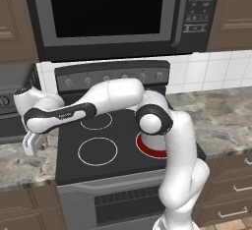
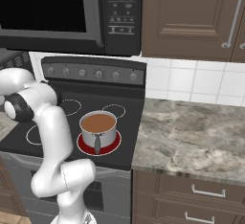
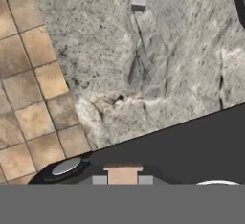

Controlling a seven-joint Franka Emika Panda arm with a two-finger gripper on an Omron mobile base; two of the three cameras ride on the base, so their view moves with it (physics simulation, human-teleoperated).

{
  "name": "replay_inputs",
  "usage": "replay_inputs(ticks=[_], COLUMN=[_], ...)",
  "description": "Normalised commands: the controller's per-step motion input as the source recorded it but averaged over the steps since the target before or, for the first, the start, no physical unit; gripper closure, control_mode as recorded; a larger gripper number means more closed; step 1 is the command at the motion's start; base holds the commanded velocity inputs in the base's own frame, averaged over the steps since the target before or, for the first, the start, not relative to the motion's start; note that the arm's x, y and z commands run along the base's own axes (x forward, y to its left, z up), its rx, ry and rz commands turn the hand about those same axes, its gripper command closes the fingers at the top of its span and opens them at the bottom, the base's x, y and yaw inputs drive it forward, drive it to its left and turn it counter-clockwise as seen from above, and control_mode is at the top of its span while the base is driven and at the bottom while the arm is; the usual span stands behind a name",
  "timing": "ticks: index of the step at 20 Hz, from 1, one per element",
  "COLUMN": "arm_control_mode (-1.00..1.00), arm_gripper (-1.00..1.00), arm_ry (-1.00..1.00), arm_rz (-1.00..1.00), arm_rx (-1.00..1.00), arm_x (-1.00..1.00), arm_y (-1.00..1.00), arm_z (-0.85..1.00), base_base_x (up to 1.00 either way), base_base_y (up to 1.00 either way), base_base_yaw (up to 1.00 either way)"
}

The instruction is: Pick up the sugar cube(s) and place them in the saucepan with hot chocolate.

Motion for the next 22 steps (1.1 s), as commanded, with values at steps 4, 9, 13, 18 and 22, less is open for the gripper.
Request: replay_inputs(ticks=[4,9,13,18,22], arm_control_mode=[-1.0,-1.0,-1.0,-1.0,-1.0], arm_gripper=[1.0,1.0,1.0,1.0,1.0], arm_ry=[-0.06,-0.05,-0.06,-0.07,-0.06], arm_rz=[-0.04,-0.1,-0.15,-0.18,-0.2], arm_rx=[0.05,0.1,0.14,0.15,0.15], arm_x=[-0.18,-0.04,-0.07,-0.08,-0.02], arm_y=[-0.43,-0.57,-0.56,-0.59,-0.67], arm_z=[0.28,0.21,0.07,0.04,0.05], base_base_x=[0.0,0.0,0.0,0.0,0.0], base_base_y=[0.0,0.0,0.0,0.0,0.0], base_base_yaw=[0.0,0.0,0.0,0.0,0.0])
